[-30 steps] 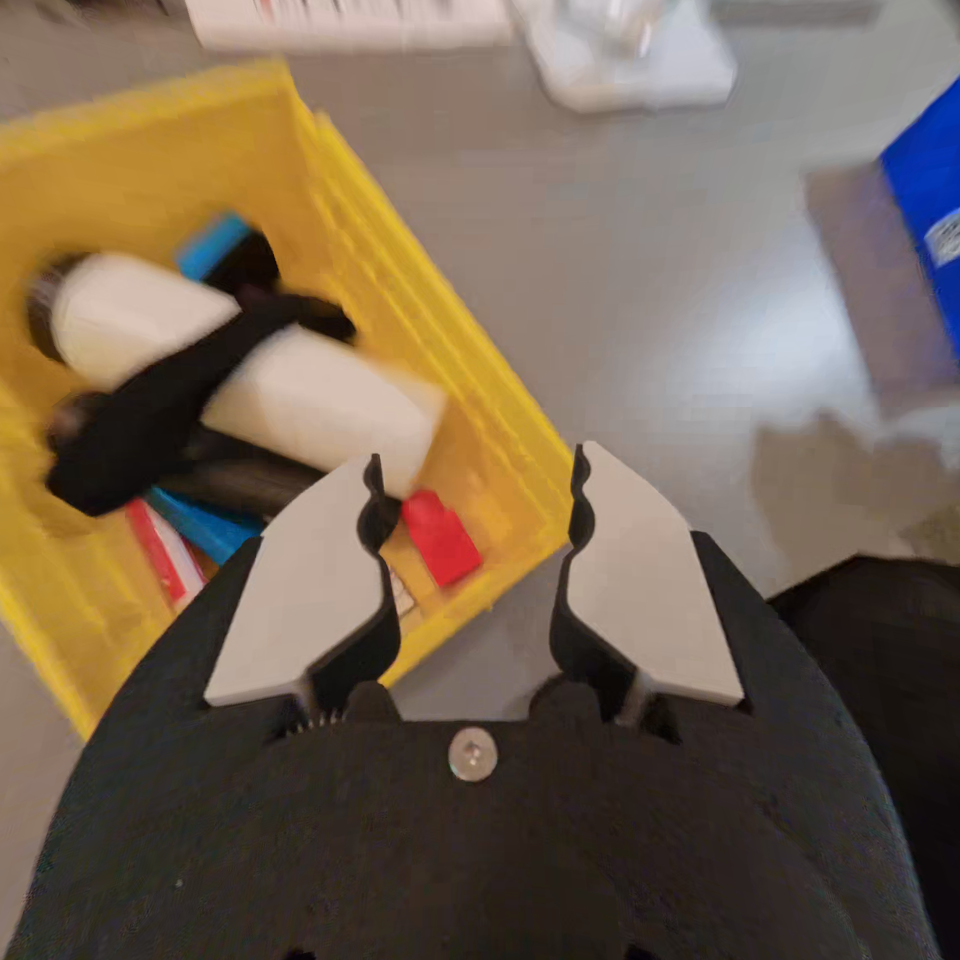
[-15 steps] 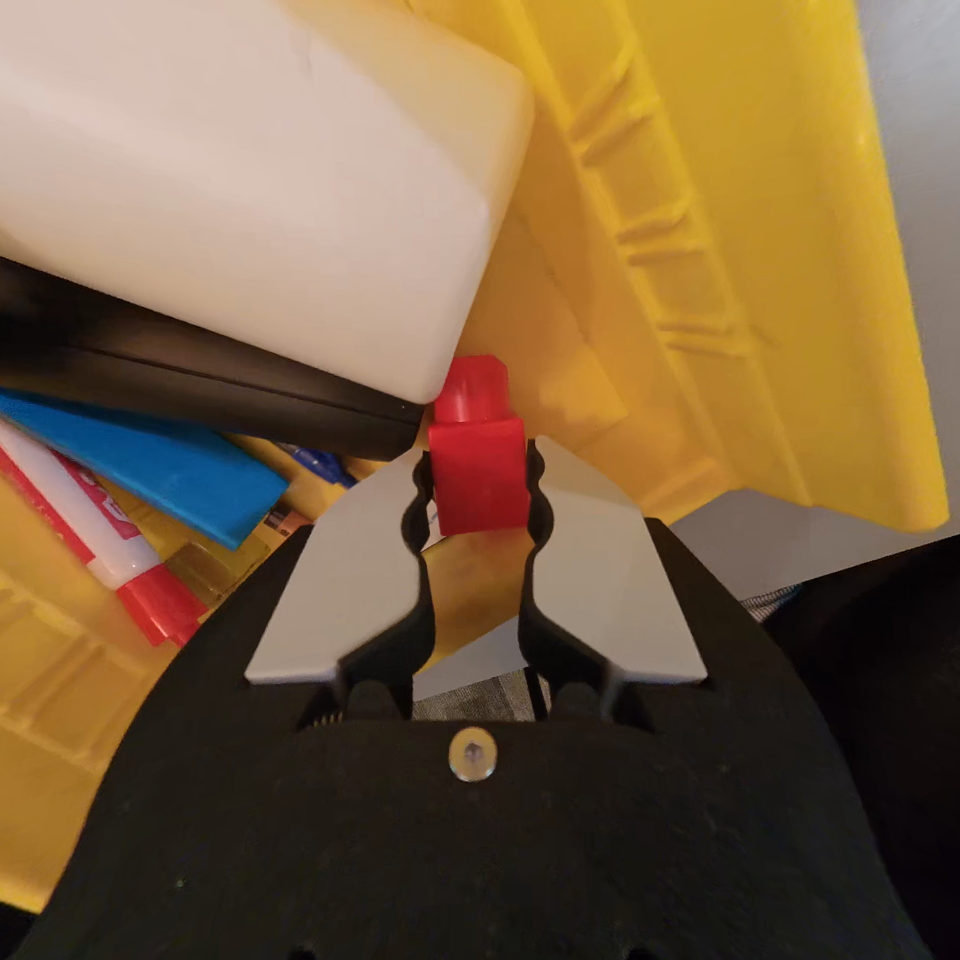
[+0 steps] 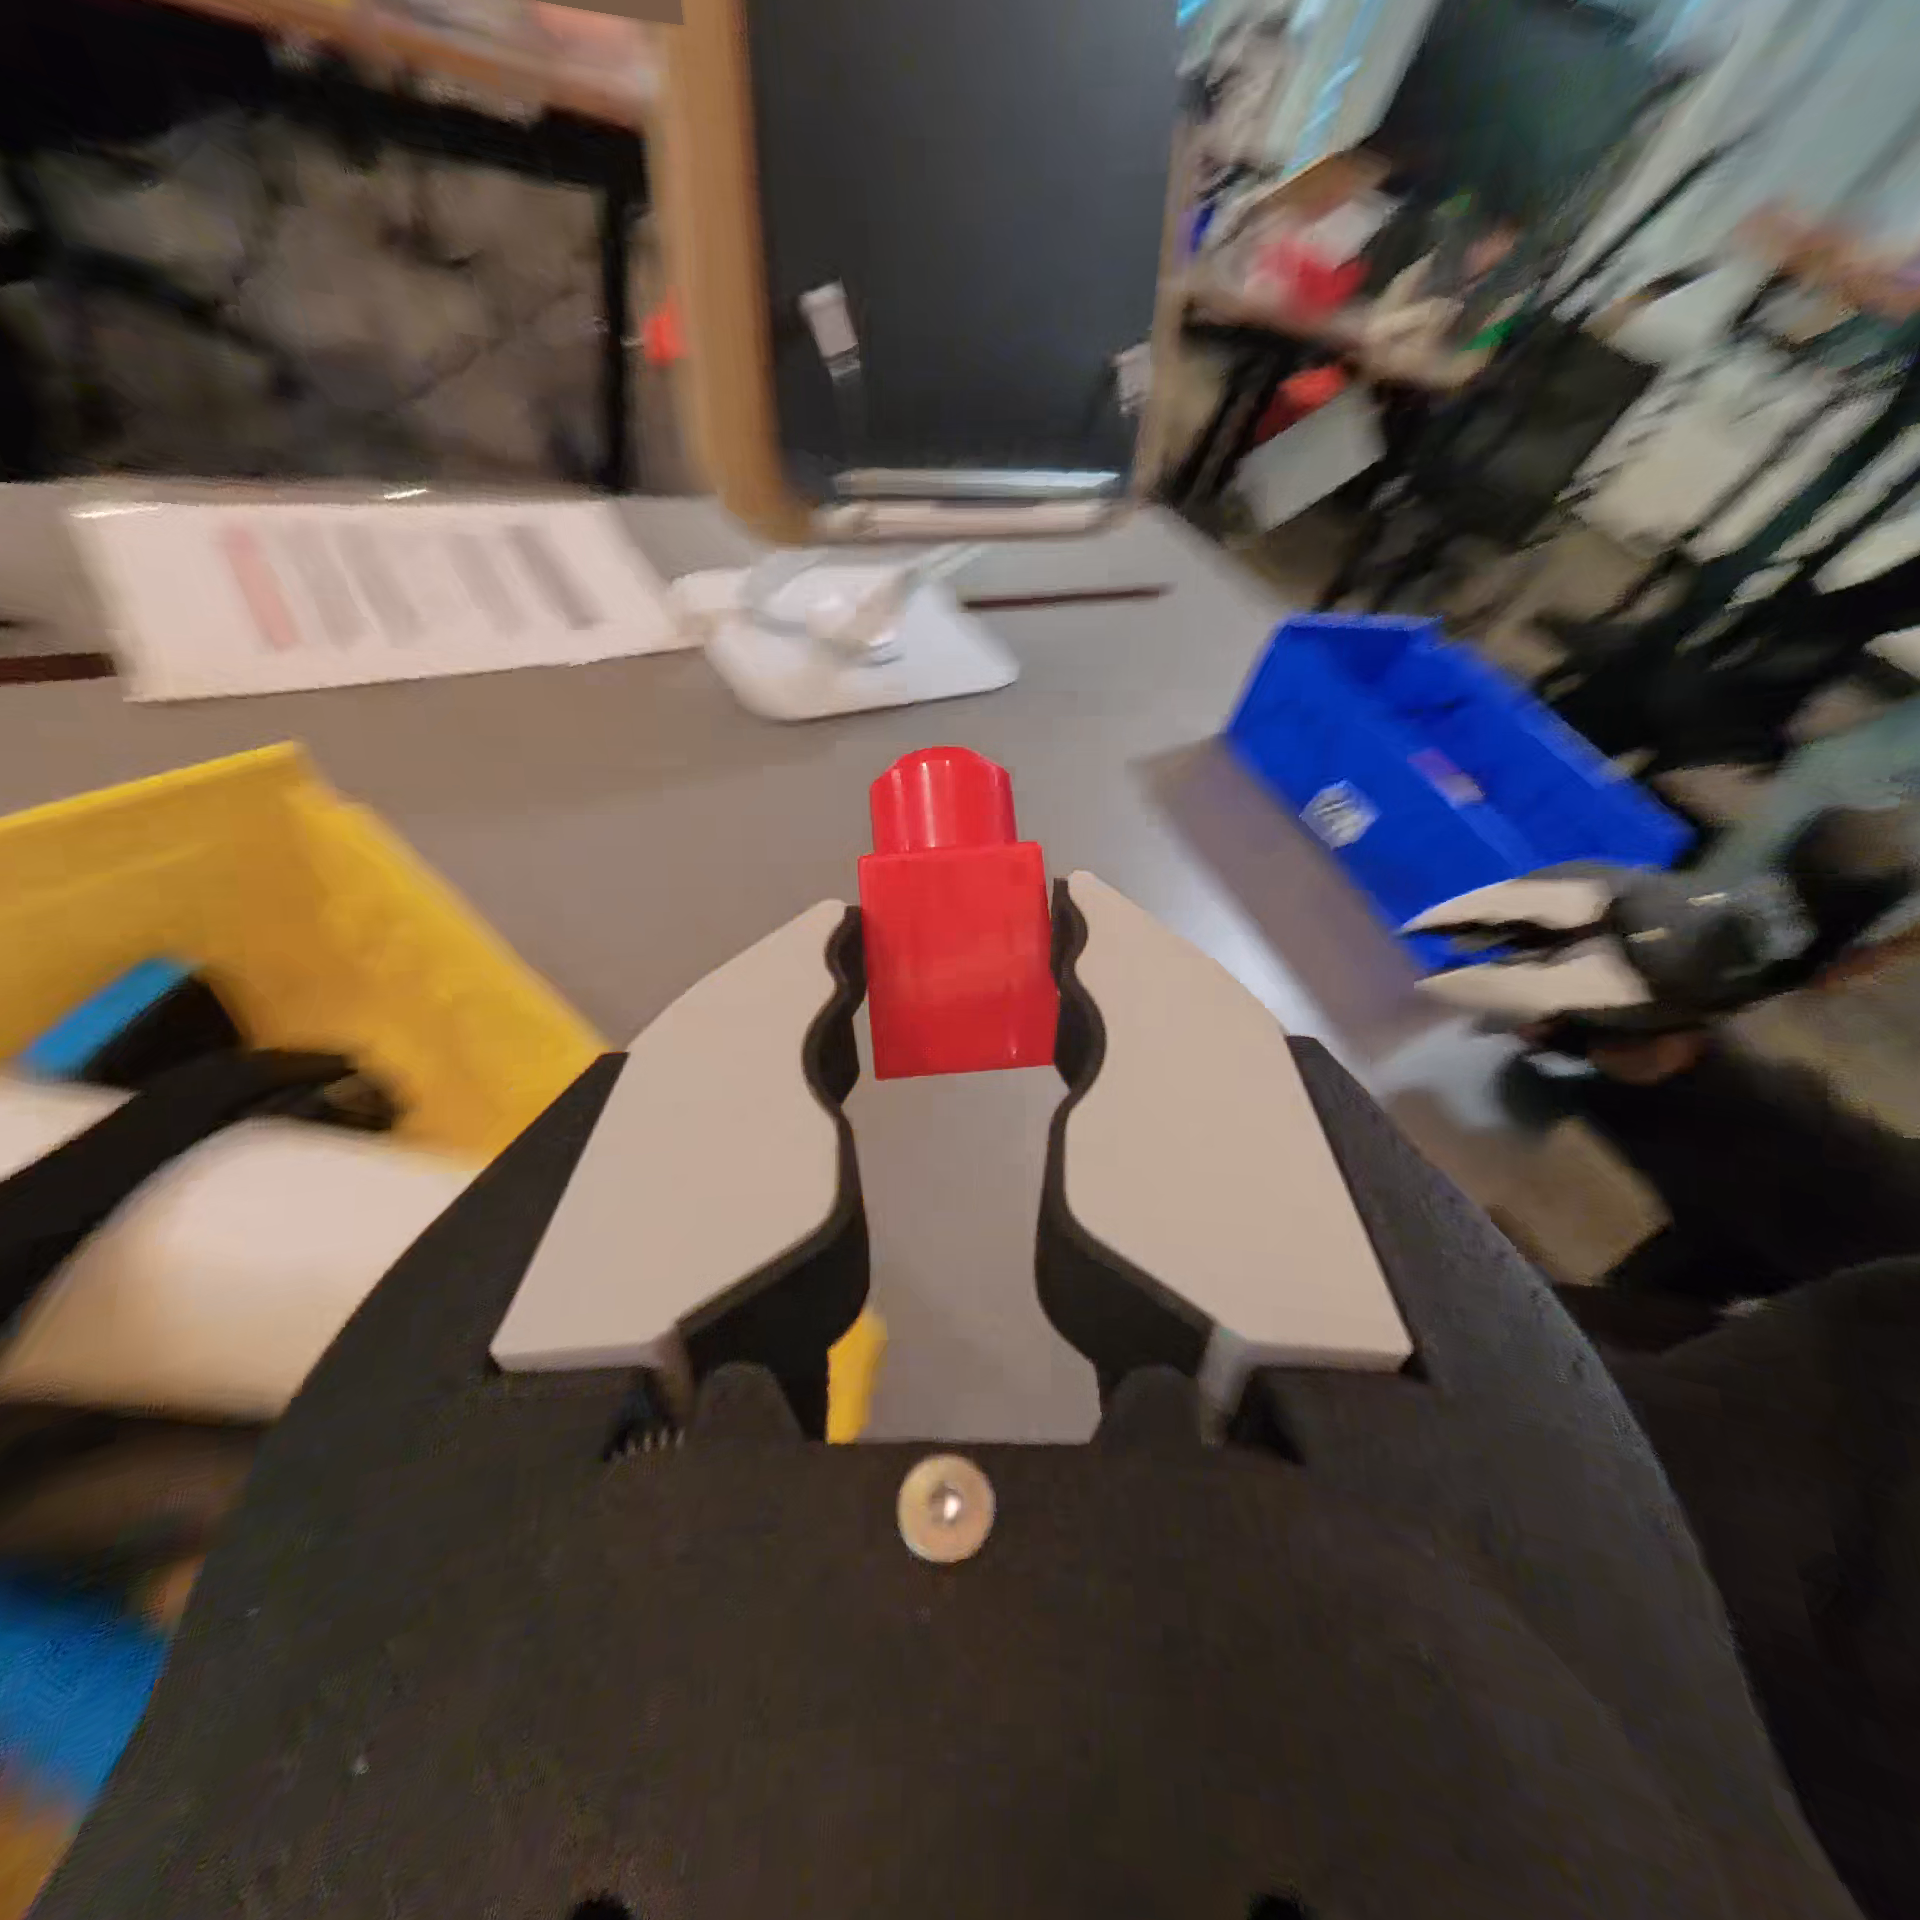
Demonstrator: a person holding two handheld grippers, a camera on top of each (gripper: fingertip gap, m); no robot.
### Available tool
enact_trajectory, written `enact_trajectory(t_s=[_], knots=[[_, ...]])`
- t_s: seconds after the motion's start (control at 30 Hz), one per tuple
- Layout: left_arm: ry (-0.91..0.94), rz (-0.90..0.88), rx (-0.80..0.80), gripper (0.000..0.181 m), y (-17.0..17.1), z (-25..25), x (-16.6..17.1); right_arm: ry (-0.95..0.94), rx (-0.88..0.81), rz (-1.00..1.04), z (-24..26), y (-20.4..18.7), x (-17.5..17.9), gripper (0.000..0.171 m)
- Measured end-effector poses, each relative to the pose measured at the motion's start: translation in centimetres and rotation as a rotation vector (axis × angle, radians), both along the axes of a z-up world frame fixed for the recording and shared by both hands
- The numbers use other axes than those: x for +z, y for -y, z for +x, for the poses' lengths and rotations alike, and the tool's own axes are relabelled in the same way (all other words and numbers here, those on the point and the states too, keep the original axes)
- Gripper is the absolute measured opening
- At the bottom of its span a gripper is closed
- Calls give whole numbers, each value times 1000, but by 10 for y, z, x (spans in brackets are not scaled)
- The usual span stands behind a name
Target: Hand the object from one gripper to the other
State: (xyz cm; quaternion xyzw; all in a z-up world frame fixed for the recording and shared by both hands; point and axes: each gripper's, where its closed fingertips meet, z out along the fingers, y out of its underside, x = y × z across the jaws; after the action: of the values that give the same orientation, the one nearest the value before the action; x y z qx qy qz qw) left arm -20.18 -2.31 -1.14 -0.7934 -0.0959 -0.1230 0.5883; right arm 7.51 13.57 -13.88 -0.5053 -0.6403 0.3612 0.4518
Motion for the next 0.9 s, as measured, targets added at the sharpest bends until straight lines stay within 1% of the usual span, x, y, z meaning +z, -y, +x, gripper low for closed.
enact_trajectory(t_s=[0.07,0.13,0.17,0.2,0.27,0.3,0.37,0.43,0.5,0.57,0.63,0.7,0.87,0.9], knots=[[111,104,-163,37,-27,44,4,-12,25,44,-3,8,0,26],[253,167,-325,37,-54,92,-2,-37,45,82,-6,16,3,29],[327,201,-401,37,-65,114,-6,-59,60,101,-7,21,5,33],[411,226,-456,37,-76,134,-13,-90,68,122,-8,25,9,41],[591,257,-537,37,-93,164,-31,-207,62,164,-12,32,23,72],[681,266,-565,37,-99,176,-41,-276,59,169,-15,36,32,84],[847,274,-581,36,-109,192,-59,-353,63,142,-20,45,41,96],[972,256,-610,35,-113,204,-71,-362,74,127,-29,53,39,107],[993,220,-630,35,-116,216,-81,-346,71,176,-38,54,33,115],[951,158,-659,36,-116,230,-92,-336,82,193,-46,52,28,118],[922,143,-663,36,-116,234,-97,-339,120,134,-54,53,26,120],[941,139,-665,35,-116,234,-98,-353,169,78,-62,56,28,121],[973,121,-647,35,-113,228,-108,-296,226,141,-81,61,19,106],[975,121,-654,35,-112,228,-108,-276,237,150,-82,64,15,89]])
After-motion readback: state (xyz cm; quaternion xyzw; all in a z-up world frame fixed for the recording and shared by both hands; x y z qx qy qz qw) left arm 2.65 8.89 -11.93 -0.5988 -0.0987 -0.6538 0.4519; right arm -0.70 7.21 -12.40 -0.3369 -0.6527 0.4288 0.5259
